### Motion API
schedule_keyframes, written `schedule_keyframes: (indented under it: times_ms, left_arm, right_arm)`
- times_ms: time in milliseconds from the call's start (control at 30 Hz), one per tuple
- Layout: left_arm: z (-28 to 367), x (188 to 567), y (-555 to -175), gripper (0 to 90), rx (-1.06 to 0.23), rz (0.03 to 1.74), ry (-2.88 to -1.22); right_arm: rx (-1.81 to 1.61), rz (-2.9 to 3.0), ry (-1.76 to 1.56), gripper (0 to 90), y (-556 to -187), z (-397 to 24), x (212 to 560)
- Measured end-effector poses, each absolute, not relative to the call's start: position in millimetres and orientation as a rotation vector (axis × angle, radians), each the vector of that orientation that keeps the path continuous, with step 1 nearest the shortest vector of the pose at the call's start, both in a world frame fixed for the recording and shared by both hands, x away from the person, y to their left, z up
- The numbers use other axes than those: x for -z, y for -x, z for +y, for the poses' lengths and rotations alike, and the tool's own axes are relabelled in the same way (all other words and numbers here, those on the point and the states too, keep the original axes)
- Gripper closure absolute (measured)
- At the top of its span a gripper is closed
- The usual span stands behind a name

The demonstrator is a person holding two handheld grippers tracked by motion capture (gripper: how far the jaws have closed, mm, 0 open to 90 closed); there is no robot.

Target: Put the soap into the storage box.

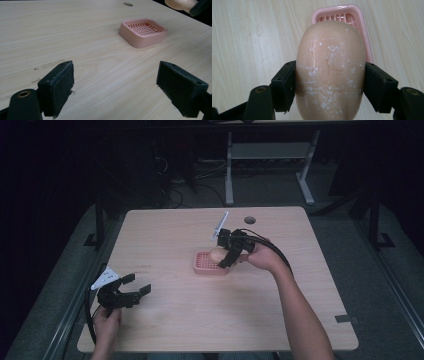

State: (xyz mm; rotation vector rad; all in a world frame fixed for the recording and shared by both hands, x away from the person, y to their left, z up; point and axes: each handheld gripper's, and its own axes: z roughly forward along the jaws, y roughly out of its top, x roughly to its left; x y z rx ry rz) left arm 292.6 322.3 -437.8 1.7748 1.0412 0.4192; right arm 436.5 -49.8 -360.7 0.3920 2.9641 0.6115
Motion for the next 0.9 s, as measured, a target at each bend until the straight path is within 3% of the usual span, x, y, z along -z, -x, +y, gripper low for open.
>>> schedule_keyframes:
  times_ms: [900]
  left_arm:
    - [322.6,437.9,-293.0,14.2,-0.418,1.041,-1.778]
  right_arm:
    - [-0.564,2.995,-0.404,31.7,-456.2,-29.8,377.0]
